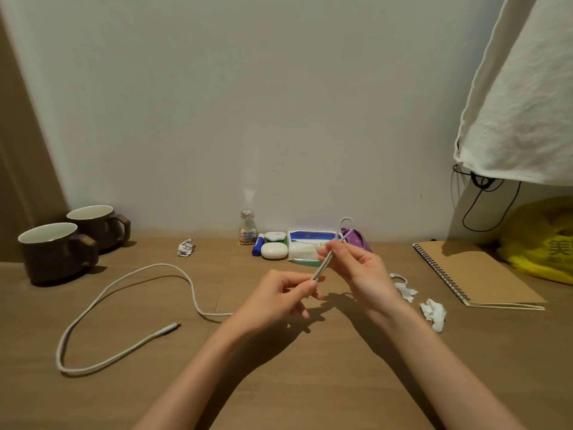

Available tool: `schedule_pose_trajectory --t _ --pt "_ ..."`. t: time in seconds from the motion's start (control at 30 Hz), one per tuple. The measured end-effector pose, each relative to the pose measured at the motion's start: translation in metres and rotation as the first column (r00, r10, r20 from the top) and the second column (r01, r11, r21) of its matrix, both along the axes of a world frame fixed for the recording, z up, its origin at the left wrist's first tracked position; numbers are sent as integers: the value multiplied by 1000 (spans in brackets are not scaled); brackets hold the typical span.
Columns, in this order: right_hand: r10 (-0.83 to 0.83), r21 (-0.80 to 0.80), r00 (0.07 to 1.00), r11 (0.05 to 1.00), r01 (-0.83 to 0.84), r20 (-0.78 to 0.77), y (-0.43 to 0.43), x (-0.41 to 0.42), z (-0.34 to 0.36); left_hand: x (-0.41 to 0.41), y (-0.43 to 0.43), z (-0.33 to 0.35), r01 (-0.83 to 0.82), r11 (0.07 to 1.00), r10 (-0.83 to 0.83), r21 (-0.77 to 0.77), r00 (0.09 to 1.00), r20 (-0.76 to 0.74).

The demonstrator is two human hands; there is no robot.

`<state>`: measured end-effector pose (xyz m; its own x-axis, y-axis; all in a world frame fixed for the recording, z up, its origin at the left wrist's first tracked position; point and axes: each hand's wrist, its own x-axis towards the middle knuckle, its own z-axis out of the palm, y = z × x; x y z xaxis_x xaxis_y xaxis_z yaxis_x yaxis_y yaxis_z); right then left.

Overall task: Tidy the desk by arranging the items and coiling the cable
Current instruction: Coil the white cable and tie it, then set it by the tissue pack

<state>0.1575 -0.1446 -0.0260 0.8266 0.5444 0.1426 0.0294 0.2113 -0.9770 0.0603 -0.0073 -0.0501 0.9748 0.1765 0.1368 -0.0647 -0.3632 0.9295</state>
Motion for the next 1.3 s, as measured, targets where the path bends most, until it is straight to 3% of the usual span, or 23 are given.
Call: schedule_pose_trajectory --t 0.1,0.23,0.4,0.53,0.67,0.77,0.87,1.1,1.17,1.3 --pt "32 277 975 960 32 -222 -9 10 6 -2 3 -4 6 980 -3 199 1000 -18" --pt "-16 353 973 930 98 -230 -20 22 8 -5 8 -4 31 949 -24 313 999 -27" --pt "-135 154 991 979 136 -13 -25 26 5 -4 22 1 -95 925 63 368 993 99" --pt "-72 -104 980 990 93 185 -13 8 -2 -4 20 2 -187 912 101 365 965 242" --pt "-15 -128 994 991 29 104 -4 -7 -7 -4 19 3 -304 873 133 381 901 413" --pt "66 -118 997 990 -71 -45 -1 -10 -10 -4 17 3 -351 851 134 391 864 485" --pt "154 -130 979 977 -172 -133 2 -15 -14 -3 14 2 -405 822 151 399 832 534" --pt "188 -114 961 970 -214 -204 9 -19 -17 -3 15 2 -465 791 192 398 806 560" --pt "199 -135 967 966 -221 -160 7 -19 -16 -4 17 3 -464 797 197 387 805 560" --pt "195 -330 978 930 -161 73 4 -21 -10 -8 21 8 -481 805 224 347 787 574"
